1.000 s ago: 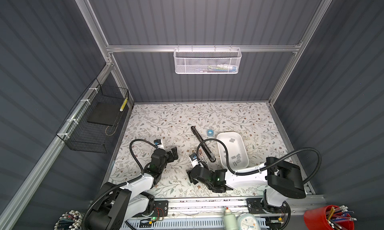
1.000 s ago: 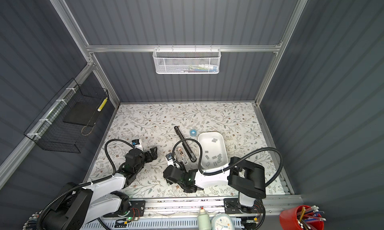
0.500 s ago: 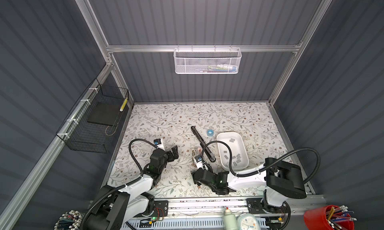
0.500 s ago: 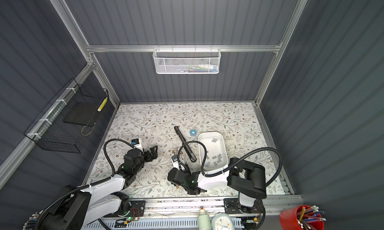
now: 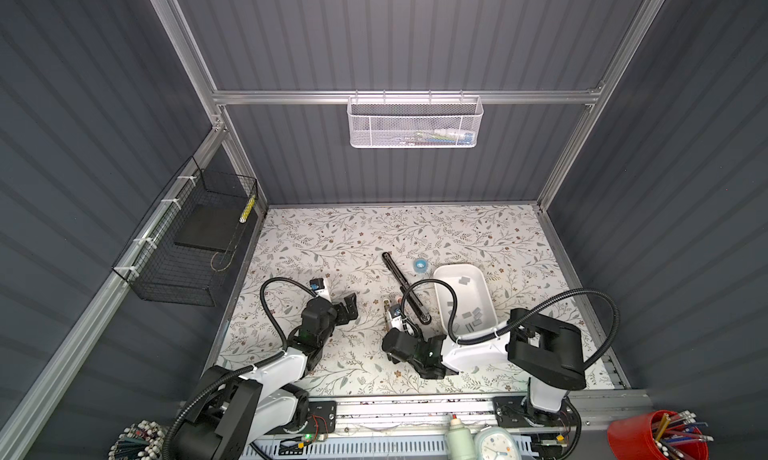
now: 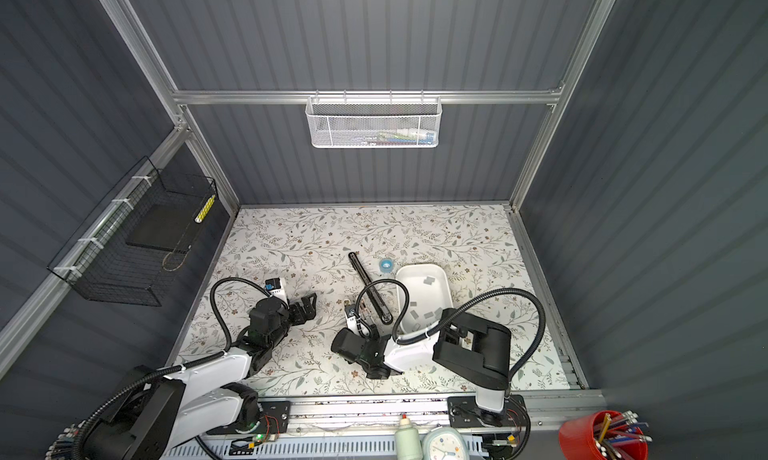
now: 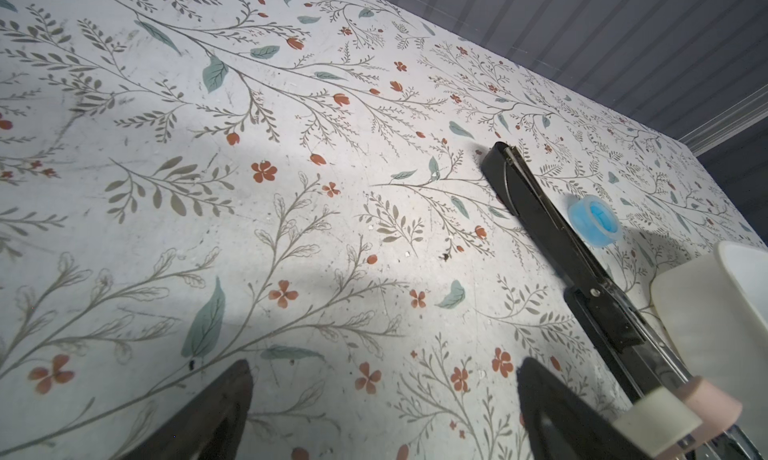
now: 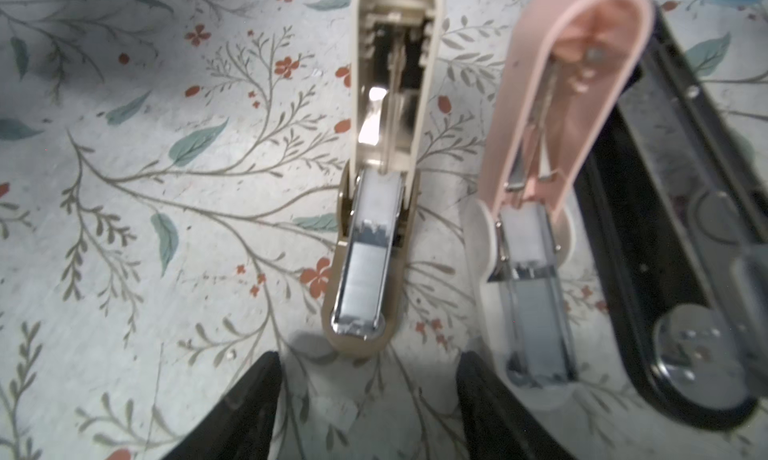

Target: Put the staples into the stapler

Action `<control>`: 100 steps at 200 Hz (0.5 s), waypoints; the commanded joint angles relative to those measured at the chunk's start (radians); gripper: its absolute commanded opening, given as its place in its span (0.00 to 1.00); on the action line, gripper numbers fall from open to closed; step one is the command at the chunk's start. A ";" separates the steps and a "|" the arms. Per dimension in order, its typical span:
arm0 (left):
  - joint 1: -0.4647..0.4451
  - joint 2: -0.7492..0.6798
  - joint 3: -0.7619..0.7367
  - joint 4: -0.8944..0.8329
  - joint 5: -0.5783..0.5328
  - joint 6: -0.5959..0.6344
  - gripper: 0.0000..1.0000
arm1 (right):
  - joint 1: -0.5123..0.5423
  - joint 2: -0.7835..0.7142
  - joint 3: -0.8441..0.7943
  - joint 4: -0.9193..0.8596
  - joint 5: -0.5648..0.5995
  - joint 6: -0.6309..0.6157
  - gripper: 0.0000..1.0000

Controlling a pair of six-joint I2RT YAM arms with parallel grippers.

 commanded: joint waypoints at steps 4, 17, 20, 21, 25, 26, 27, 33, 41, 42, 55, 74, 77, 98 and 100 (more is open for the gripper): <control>-0.003 0.013 0.032 -0.002 0.015 0.026 1.00 | -0.012 0.040 0.037 -0.084 -0.019 0.014 0.67; -0.003 0.012 0.031 0.000 0.018 0.028 1.00 | -0.017 0.057 0.036 -0.072 -0.015 0.006 0.66; -0.003 0.010 0.032 -0.001 0.018 0.028 1.00 | -0.019 0.061 0.038 -0.068 -0.016 0.005 0.65; -0.003 0.010 0.032 -0.001 0.018 0.028 1.00 | -0.019 0.063 0.038 -0.067 -0.018 0.004 0.64; -0.003 0.011 0.033 0.000 0.019 0.028 1.00 | -0.021 0.069 0.039 -0.066 -0.021 0.002 0.63; -0.003 0.011 0.032 0.000 0.019 0.028 1.00 | -0.022 0.070 0.040 -0.067 -0.022 0.002 0.62; -0.003 0.011 0.032 0.000 0.020 0.028 1.00 | -0.023 0.071 0.041 -0.066 -0.023 0.001 0.62; -0.003 0.010 0.029 0.002 0.021 0.028 1.00 | -0.026 0.077 0.049 -0.071 -0.028 -0.001 0.60; -0.003 0.010 0.028 0.006 0.024 0.028 1.00 | -0.027 0.084 0.059 -0.081 -0.028 -0.005 0.57; -0.003 0.010 0.027 0.005 0.024 0.028 1.00 | -0.027 0.084 0.061 -0.084 -0.028 -0.005 0.57; -0.003 0.008 0.028 0.002 0.022 0.030 1.00 | -0.027 0.088 0.072 -0.099 -0.033 -0.005 0.53; -0.003 0.014 0.029 0.006 0.028 0.031 1.00 | -0.027 0.088 0.070 -0.099 -0.049 -0.015 0.49; -0.003 0.016 0.028 0.011 0.033 0.034 1.00 | -0.028 0.090 0.070 -0.099 -0.050 -0.019 0.48; -0.003 0.031 0.035 0.019 0.055 0.043 1.00 | -0.027 0.111 0.070 -0.098 -0.043 -0.036 0.45; -0.003 0.031 0.035 0.019 0.056 0.042 1.00 | -0.027 0.112 0.070 -0.099 -0.042 -0.036 0.44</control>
